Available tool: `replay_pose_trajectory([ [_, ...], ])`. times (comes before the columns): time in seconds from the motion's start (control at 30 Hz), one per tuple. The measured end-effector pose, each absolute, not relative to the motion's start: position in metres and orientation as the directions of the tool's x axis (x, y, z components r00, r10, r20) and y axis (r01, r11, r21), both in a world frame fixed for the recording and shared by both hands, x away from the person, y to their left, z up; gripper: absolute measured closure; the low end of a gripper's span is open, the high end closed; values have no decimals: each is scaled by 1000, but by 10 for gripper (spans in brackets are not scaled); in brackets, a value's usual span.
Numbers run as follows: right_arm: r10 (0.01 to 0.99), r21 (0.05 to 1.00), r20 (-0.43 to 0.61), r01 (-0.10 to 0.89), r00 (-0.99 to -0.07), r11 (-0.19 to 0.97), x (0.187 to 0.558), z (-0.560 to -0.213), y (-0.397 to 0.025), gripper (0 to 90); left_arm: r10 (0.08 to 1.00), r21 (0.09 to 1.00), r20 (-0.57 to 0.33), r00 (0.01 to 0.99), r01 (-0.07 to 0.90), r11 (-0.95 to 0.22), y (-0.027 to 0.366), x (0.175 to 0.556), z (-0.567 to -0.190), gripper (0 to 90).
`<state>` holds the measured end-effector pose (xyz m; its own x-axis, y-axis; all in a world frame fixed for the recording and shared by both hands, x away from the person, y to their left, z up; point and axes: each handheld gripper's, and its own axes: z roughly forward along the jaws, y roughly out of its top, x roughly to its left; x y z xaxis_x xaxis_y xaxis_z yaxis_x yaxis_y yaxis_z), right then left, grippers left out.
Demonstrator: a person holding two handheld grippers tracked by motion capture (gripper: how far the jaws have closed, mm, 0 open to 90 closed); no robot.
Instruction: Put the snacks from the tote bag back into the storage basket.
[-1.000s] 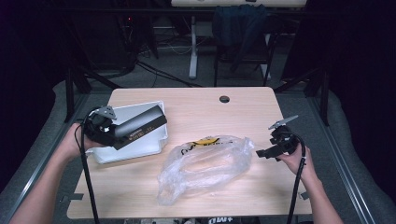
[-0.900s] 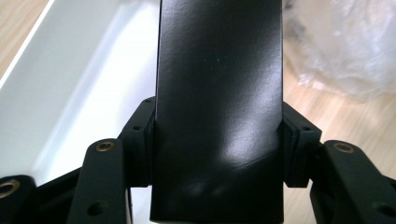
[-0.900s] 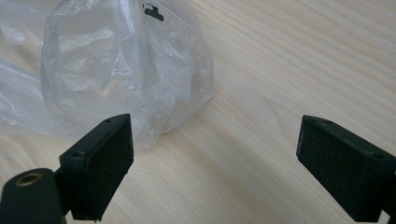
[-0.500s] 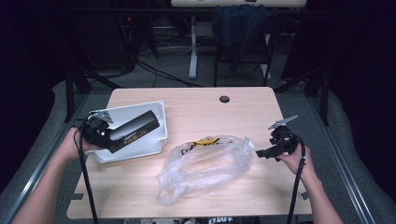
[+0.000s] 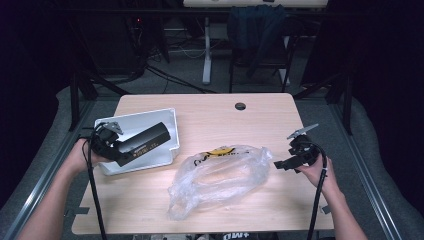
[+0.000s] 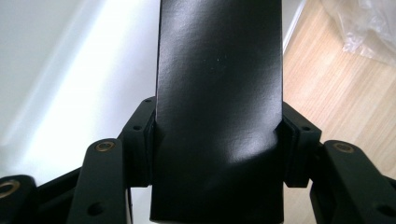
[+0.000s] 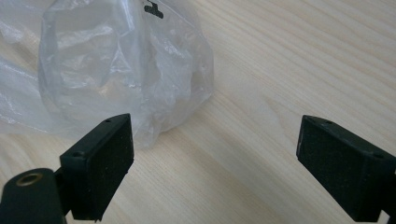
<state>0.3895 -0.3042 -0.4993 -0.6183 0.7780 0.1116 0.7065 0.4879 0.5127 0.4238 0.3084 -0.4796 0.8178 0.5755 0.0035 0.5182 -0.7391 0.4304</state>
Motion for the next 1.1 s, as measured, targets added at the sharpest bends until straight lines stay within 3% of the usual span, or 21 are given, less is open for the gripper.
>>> replay_pose_trajectory([
  [0.57,778,516,118,707,-618,483,390,-500,-303,108,579,401,-4,815,532,-746,310,433,-500,430],
  [1.1,777,507,109,707,-619,493,390,-500,-303,109,535,378,22,845,489,-787,305,445,-516,429],
])
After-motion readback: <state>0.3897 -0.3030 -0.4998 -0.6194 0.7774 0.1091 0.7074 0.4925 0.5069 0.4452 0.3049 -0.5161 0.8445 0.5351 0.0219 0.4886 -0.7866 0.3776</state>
